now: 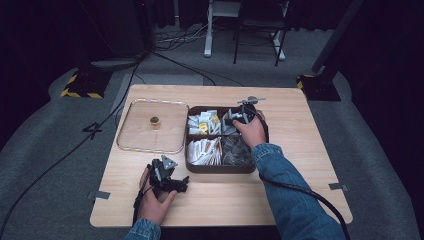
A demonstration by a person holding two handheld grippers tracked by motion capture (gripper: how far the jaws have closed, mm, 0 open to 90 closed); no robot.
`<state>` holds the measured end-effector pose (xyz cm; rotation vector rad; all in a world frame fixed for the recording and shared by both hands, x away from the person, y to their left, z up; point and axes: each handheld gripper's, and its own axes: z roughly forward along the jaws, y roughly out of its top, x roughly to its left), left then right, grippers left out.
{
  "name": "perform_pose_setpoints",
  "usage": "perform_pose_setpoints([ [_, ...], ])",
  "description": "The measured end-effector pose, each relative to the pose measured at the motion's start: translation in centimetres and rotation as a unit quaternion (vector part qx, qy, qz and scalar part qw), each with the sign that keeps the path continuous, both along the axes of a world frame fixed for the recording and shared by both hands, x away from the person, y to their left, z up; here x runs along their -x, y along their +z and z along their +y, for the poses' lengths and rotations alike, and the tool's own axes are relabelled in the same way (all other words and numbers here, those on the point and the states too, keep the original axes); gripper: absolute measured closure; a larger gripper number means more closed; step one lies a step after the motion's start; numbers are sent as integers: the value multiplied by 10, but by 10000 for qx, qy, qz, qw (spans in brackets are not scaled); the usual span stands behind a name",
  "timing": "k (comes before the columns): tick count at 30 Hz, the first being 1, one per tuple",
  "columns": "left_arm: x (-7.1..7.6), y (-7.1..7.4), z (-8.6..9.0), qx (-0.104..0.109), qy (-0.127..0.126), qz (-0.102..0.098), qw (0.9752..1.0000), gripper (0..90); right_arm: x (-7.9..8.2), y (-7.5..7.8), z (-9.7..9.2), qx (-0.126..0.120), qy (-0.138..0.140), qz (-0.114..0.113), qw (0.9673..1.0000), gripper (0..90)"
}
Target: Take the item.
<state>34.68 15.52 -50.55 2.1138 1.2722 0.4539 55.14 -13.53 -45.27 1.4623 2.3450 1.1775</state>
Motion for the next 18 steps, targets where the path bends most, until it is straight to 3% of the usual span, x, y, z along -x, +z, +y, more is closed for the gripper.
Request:
perform_pose_setpoints([
  [6,0,0,0,10,6,-3,10000,1,2,2,4,69,-170,102,9998,855],
  [11,0,0,0,12,8,-3,10000,1,6,11,4,11,-319,-4,9995,868],
  [18,0,0,0,14,11,-3,10000,1,12,26,-2,-165,-290,-48,9994,869],
])
